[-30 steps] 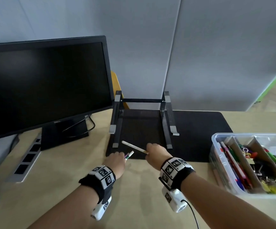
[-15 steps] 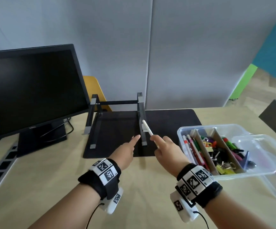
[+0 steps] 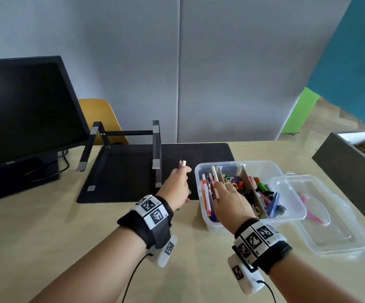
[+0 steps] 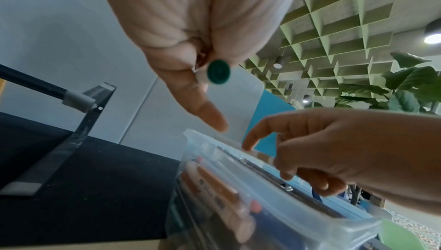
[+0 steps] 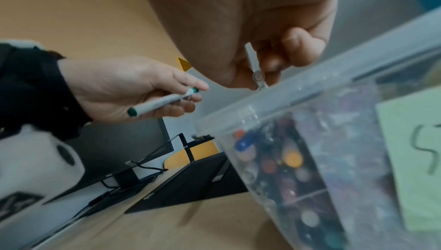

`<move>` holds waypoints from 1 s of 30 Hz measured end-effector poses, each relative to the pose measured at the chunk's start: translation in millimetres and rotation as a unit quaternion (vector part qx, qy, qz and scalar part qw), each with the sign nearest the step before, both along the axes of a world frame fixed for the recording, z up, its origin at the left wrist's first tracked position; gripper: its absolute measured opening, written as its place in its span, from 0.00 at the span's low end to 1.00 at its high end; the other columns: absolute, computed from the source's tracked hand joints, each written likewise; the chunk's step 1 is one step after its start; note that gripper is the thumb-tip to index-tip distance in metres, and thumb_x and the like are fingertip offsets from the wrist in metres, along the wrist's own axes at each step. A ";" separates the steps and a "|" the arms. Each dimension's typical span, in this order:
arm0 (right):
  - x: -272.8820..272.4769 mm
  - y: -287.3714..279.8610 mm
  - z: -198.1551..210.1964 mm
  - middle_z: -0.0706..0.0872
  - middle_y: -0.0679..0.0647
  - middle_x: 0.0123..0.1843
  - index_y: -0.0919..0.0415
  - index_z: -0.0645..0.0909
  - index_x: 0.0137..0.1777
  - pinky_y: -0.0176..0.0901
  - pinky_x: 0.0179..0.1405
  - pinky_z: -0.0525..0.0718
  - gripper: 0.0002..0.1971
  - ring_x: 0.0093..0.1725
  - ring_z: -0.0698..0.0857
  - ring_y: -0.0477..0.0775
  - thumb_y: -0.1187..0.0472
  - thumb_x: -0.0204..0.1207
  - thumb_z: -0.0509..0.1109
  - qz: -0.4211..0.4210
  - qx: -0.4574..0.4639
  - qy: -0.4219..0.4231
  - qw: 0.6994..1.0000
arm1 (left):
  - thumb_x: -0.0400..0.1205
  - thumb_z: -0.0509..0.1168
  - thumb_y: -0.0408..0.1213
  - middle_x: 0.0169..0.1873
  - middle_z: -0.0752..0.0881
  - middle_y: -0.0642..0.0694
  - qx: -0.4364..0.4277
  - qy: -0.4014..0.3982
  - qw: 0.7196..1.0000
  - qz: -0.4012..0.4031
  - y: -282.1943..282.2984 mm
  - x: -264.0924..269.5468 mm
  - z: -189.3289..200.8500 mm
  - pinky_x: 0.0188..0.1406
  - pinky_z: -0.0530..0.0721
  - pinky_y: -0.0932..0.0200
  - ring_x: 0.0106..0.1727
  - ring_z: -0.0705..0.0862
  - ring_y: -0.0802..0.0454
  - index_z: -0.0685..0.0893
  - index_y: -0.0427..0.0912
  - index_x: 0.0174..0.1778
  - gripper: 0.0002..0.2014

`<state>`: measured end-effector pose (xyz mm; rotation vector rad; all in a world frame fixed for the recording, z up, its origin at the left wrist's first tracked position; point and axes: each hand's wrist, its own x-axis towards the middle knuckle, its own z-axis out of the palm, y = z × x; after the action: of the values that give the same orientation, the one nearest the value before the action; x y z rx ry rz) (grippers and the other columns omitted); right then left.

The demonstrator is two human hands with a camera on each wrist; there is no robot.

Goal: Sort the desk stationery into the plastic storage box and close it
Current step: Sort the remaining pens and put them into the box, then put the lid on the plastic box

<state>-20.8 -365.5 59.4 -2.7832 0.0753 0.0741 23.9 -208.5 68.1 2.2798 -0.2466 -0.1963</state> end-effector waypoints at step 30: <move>10.4 -195.1 -6.1 0.79 0.64 0.59 0.65 0.77 0.59 0.45 0.44 0.70 0.14 0.53 0.80 0.67 0.69 0.75 0.58 -0.190 0.040 -0.111 0.975 | 0.84 0.55 0.46 0.75 0.66 0.46 0.282 -0.159 0.945 0.036 -90.0 10.7 -55.7 0.77 0.60 0.45 0.78 0.61 0.47 0.72 0.50 0.74 0.21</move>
<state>-10.3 -560.6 53.3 -2.6259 0.5324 -0.3210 34.5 -298.6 12.4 2.8847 -0.3008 0.1691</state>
